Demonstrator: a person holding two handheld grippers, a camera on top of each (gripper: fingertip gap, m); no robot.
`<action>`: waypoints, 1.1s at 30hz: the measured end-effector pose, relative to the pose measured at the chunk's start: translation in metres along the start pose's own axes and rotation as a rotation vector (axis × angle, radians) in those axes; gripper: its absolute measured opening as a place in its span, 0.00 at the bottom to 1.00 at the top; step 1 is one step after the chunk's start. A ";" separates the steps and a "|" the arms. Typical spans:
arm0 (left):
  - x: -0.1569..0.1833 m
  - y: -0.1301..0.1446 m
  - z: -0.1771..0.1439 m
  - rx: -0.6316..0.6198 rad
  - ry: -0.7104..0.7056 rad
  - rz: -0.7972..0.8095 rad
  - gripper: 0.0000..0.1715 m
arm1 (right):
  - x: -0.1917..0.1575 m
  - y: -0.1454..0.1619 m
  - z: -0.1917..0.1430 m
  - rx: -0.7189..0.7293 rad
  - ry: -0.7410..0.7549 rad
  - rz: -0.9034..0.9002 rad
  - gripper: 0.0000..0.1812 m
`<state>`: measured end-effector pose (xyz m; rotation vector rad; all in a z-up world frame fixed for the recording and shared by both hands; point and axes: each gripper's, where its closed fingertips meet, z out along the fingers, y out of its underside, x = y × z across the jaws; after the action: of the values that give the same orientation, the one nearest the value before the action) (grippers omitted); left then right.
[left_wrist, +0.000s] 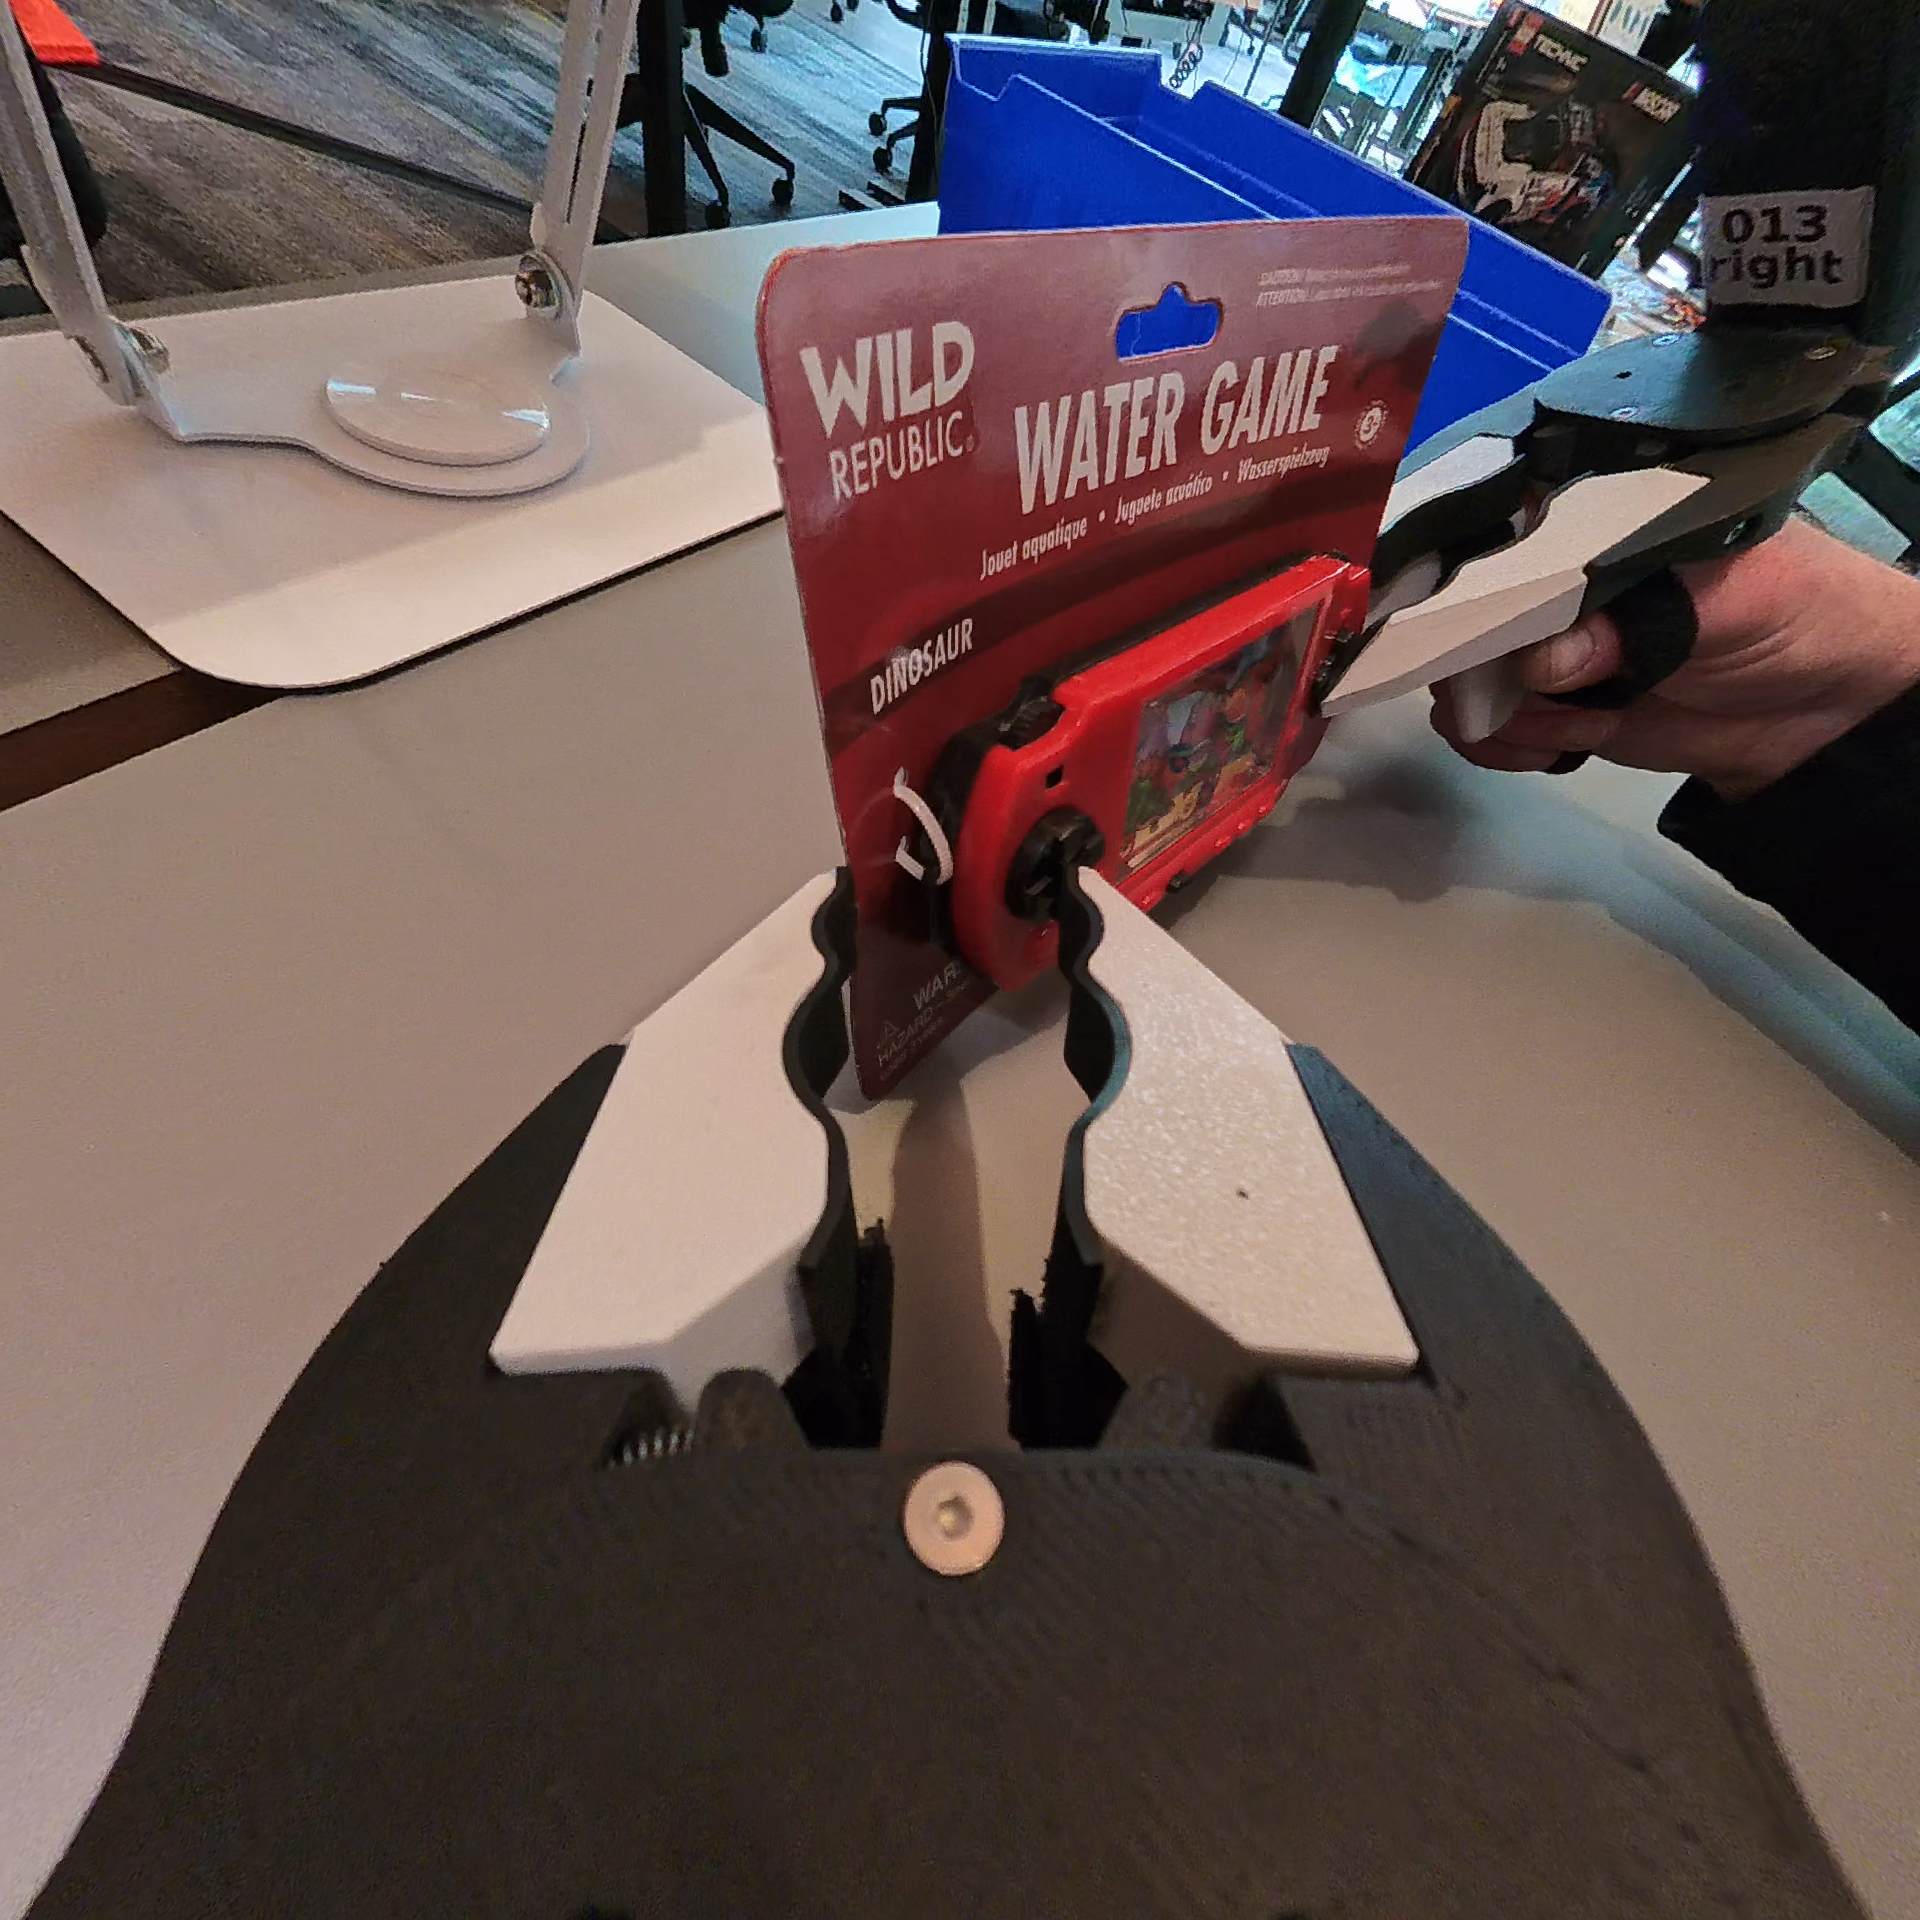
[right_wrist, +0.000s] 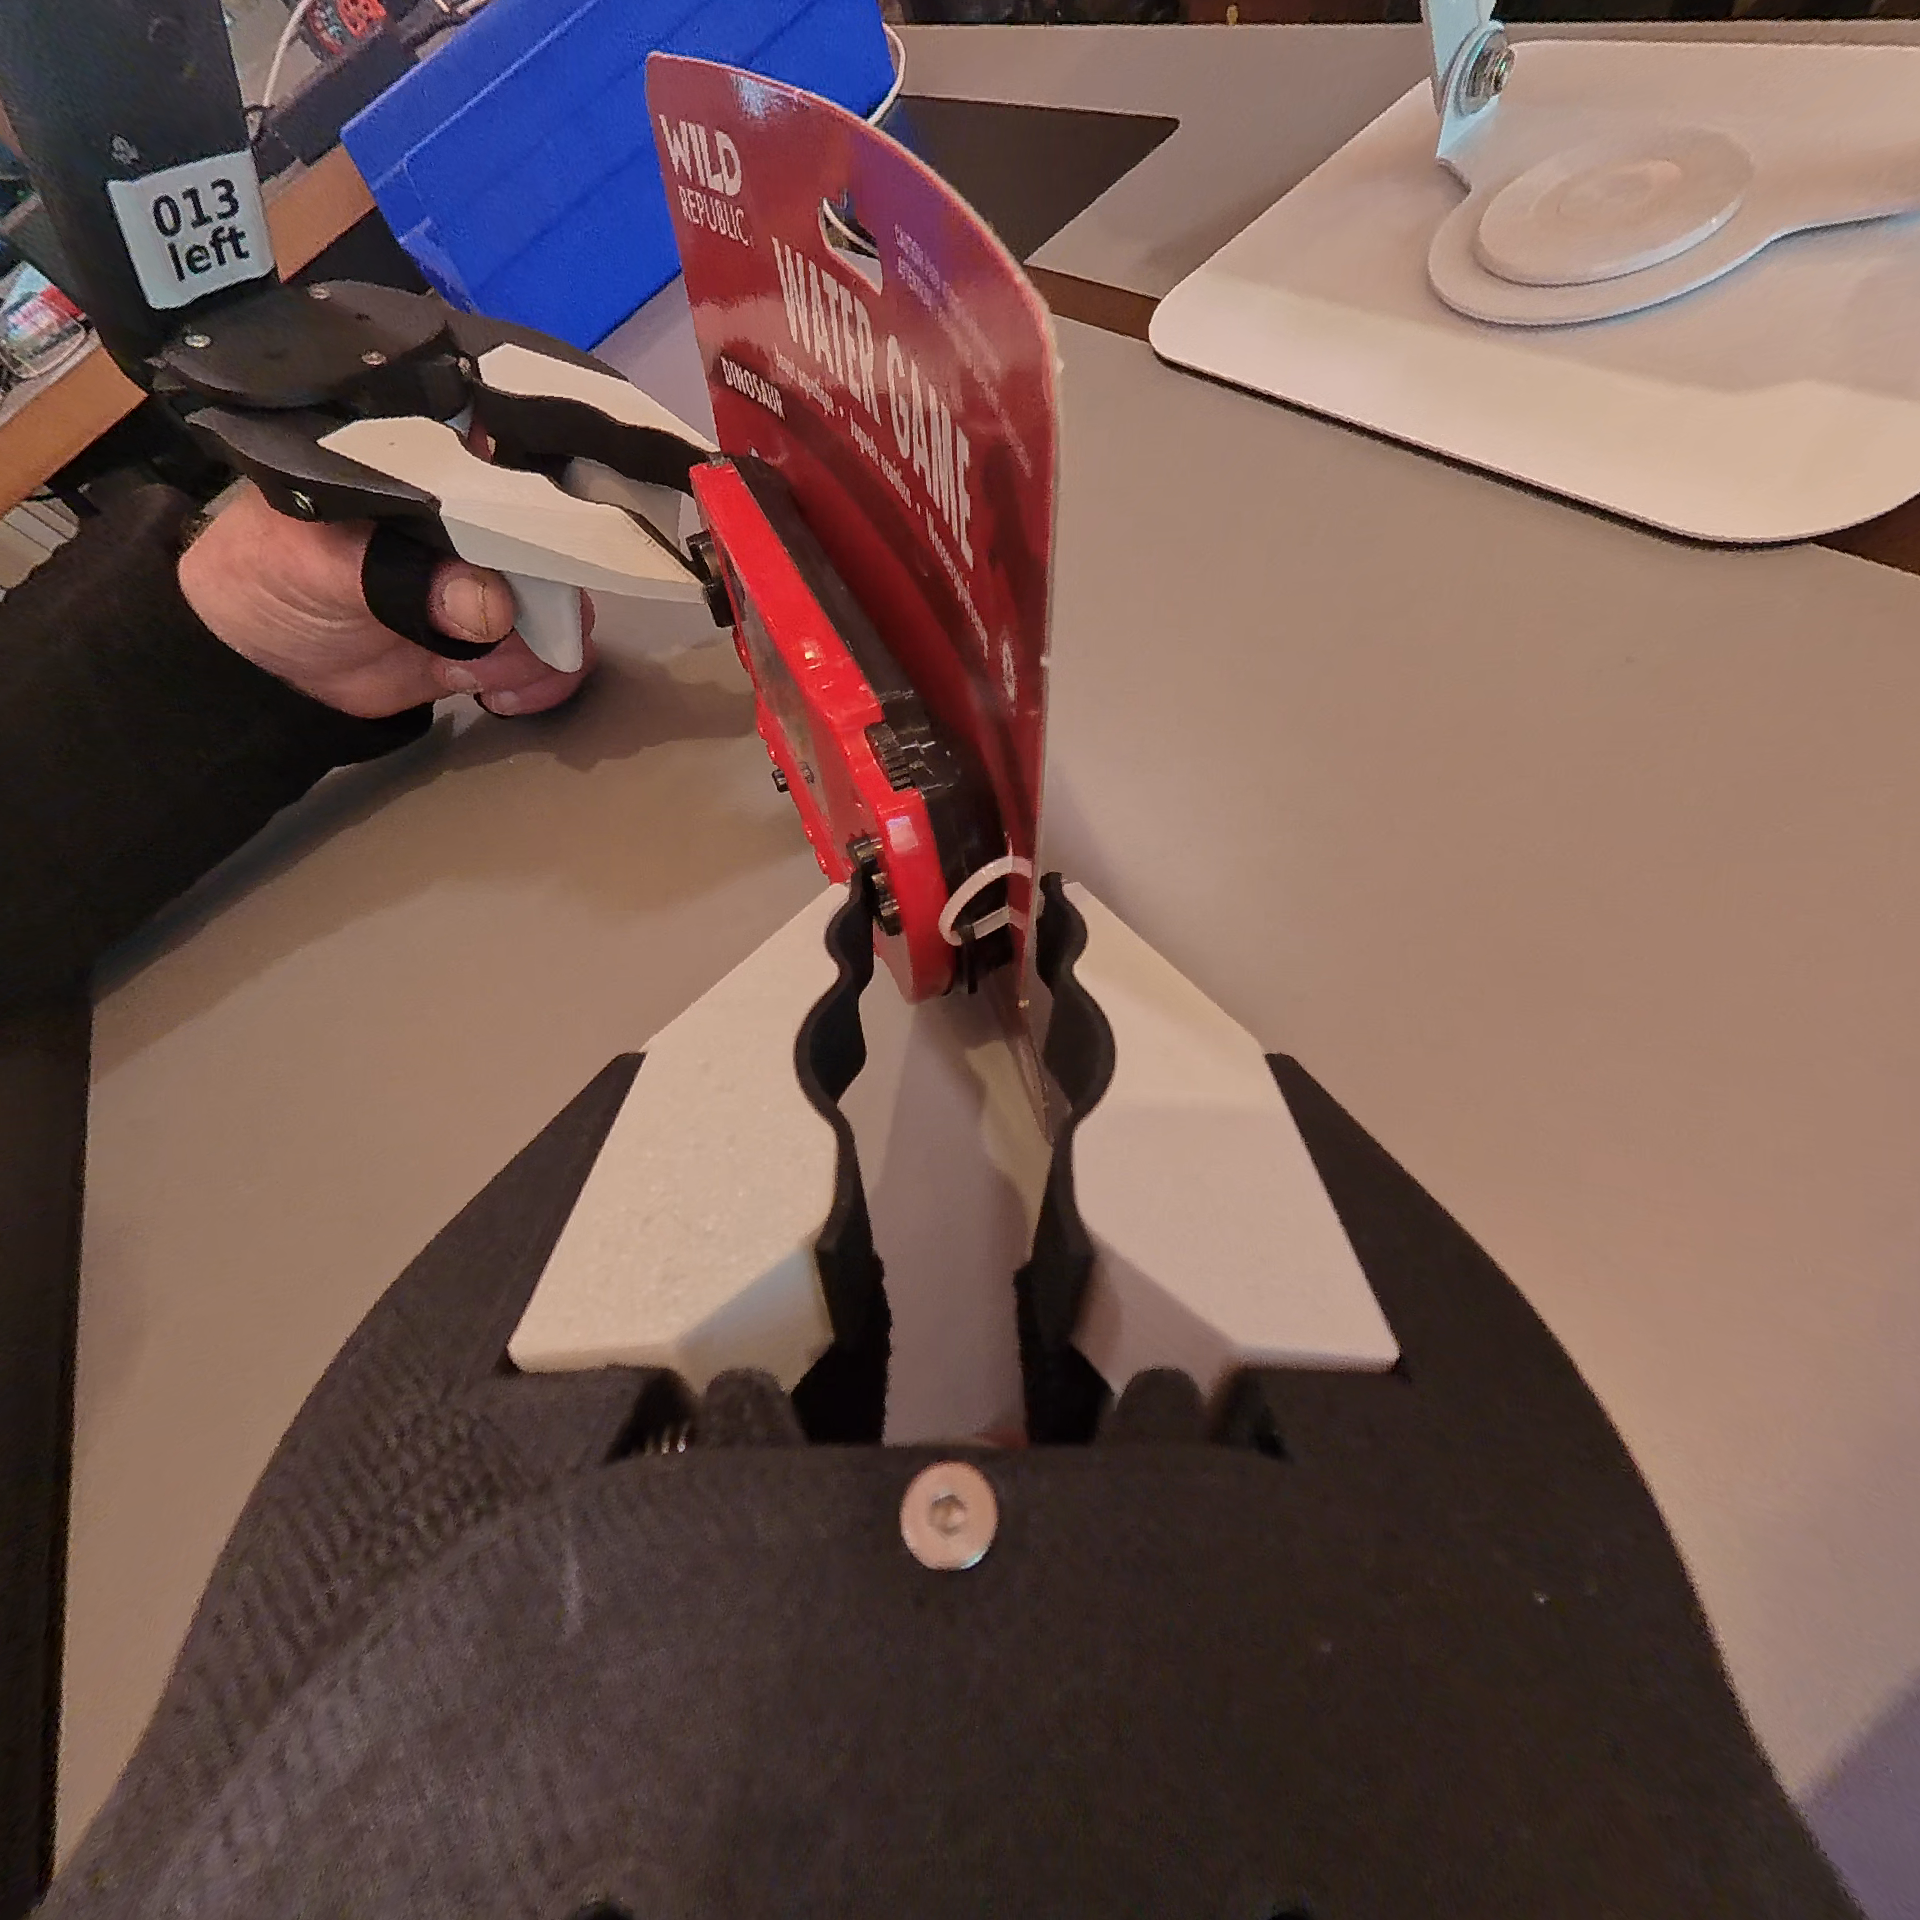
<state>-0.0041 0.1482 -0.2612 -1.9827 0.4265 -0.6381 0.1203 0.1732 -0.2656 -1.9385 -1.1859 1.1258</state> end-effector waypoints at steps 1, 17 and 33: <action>0.000 0.000 0.000 0.000 -0.001 0.000 0.21 | 0.000 0.000 0.000 0.001 -0.004 0.002 0.16; 0.002 0.000 0.001 -0.005 0.009 -0.003 0.21 | 0.000 -0.002 -0.003 0.032 -0.025 0.020 0.18; 0.002 0.000 0.001 -0.006 0.009 -0.004 0.22 | -0.001 -0.002 -0.003 0.036 -0.032 0.029 0.19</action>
<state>-0.0019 0.1477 -0.2611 -1.9874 0.4308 -0.6493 0.1215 0.1731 -0.2626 -1.9229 -1.1505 1.1892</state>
